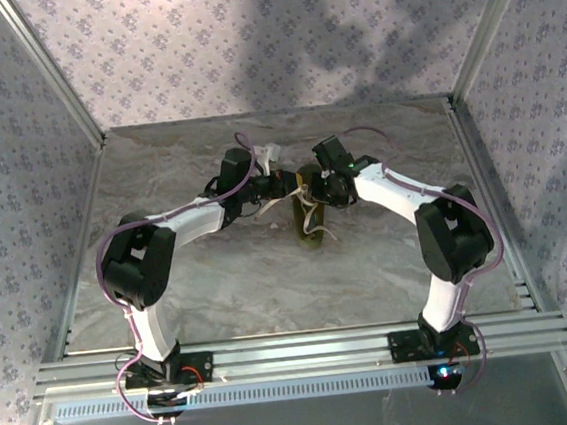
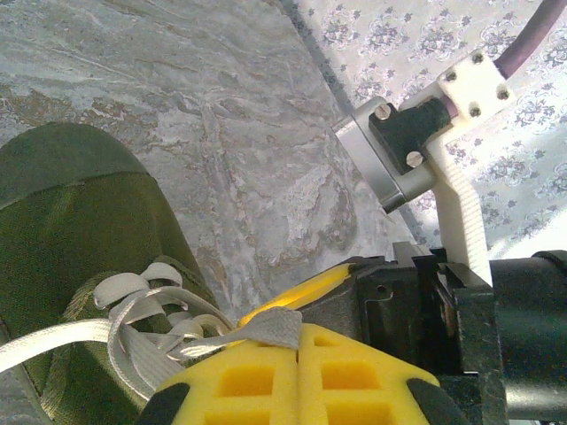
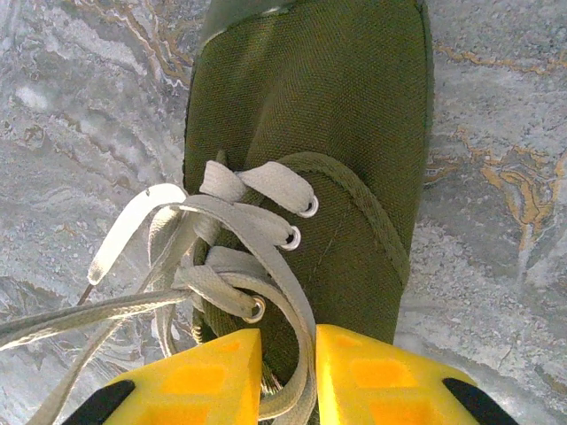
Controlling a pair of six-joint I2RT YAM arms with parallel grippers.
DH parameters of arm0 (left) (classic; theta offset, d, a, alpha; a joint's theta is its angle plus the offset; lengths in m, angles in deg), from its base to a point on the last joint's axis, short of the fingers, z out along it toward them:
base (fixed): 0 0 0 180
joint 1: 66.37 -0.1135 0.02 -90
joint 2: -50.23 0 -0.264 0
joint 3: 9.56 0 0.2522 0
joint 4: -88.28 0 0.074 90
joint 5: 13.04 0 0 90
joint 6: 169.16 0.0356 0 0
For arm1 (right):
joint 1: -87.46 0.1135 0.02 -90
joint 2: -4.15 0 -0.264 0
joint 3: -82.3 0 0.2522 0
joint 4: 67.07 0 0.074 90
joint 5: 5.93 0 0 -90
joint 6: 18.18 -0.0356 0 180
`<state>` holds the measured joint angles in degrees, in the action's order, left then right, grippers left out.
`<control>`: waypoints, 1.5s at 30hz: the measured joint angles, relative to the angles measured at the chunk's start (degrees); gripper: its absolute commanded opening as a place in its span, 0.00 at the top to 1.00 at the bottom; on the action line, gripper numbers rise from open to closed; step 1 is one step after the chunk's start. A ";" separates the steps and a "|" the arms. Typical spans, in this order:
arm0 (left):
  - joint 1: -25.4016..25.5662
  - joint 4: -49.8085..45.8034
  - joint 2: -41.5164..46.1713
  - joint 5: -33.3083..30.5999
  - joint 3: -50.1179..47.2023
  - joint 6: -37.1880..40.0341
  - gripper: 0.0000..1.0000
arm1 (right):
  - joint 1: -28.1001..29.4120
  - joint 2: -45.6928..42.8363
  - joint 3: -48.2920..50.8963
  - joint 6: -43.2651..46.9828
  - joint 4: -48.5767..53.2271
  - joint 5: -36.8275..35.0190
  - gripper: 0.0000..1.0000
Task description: Tie the shoes
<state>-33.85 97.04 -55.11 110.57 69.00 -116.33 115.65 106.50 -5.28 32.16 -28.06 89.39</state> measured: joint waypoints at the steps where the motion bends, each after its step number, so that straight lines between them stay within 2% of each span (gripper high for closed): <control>1: 0.00 0.00 0.00 0.00 0.00 0.00 1.00 | 0.00 0.09 -0.09 0.00 0.04 0.02 0.76; 9: 0.00 0.00 0.00 0.00 0.00 -0.02 1.00 | 0.00 0.96 -0.98 0.00 0.48 0.00 0.77; 21: -0.17 0.00 0.00 0.00 0.00 -0.02 1.00 | 0.26 1.22 -1.68 0.26 2.32 -0.26 0.93; 25: -0.48 0.00 0.00 0.00 -0.02 0.00 1.00 | 0.17 1.03 -1.73 0.72 3.04 -0.39 0.95; 33: -1.31 0.09 0.00 0.00 -0.61 0.00 1.00 | -2.51 -2.75 0.22 2.51 1.53 4.55 0.96; 36: -1.40 0.07 0.00 0.22 -1.01 0.00 1.00 | -3.98 -2.99 1.07 4.33 0.90 7.10 0.93; 39: -1.40 0.17 -0.11 0.90 -1.05 0.00 1.00 | -4.79 -2.82 1.14 6.25 0.98 8.59 0.86; 41: -1.40 0.20 -0.28 1.49 -1.05 -0.02 1.00 | -4.90 -2.29 0.96 7.19 1.40 8.76 0.79; 45: -1.40 0.44 -0.55 1.95 -1.16 -0.17 1.00 | -4.07 -0.33 0.07 9.42 3.30 7.61 0.72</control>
<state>-35.25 97.48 -55.66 112.52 67.84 -116.51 111.58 106.17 -5.22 41.58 -24.76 96.99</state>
